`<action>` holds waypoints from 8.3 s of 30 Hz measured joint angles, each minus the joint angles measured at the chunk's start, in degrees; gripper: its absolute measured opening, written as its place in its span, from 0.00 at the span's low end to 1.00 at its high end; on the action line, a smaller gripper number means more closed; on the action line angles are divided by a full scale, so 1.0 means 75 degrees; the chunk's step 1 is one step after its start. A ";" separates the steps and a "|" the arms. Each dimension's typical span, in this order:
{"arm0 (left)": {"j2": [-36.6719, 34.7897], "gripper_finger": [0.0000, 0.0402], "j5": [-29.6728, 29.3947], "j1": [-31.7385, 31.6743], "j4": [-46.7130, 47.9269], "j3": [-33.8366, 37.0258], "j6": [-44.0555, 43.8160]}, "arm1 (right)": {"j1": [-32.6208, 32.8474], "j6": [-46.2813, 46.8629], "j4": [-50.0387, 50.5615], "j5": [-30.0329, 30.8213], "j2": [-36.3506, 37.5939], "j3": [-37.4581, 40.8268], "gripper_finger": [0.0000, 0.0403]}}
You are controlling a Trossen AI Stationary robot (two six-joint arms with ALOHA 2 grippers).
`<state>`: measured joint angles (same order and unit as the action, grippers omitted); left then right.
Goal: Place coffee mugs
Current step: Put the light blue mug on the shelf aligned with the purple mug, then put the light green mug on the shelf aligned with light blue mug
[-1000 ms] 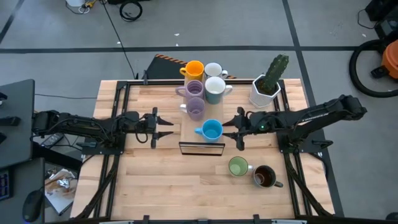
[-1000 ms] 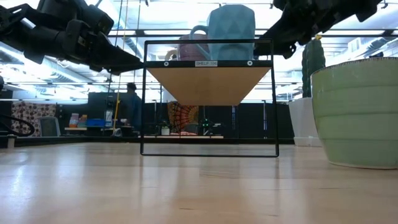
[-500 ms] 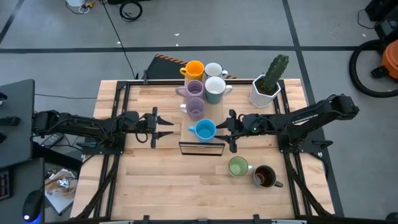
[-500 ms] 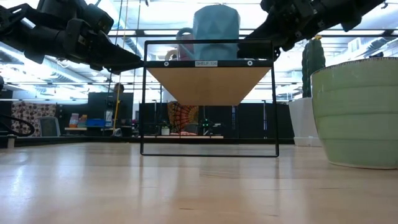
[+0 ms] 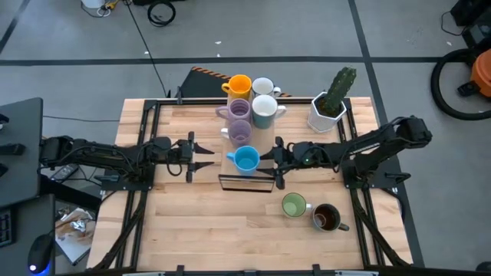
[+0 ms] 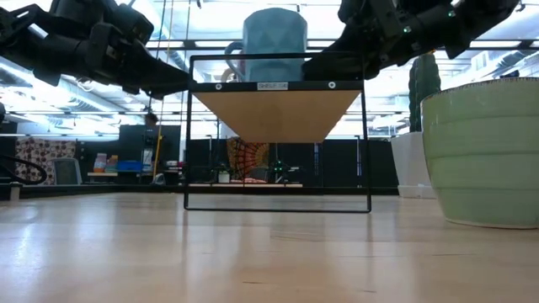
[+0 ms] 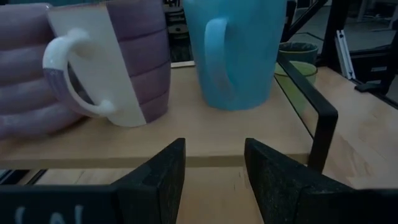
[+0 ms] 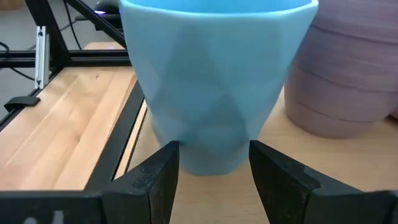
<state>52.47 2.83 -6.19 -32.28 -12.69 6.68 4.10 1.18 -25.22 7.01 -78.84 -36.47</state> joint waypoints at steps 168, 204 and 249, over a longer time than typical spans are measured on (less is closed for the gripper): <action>0.1862 0.65 0.2535 -0.0401 0.0058 -0.1461 0.0372 | 0.0105 0.0885 0.2045 0.0064 -0.0081 -0.1728 0.48; -0.1321 0.65 0.1481 -0.0471 0.2020 -0.0411 0.0301 | 0.0309 0.0936 0.8501 0.0631 0.0031 -0.4970 0.47; -0.1498 0.65 0.1448 -0.0467 0.1135 0.0050 -0.0834 | 0.0157 0.2097 1.3022 -0.1373 0.0083 -0.5919 0.48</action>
<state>41.23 13.69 -9.69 -23.77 -12.32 0.42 5.28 16.91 72.45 -3.29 -78.22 -80.86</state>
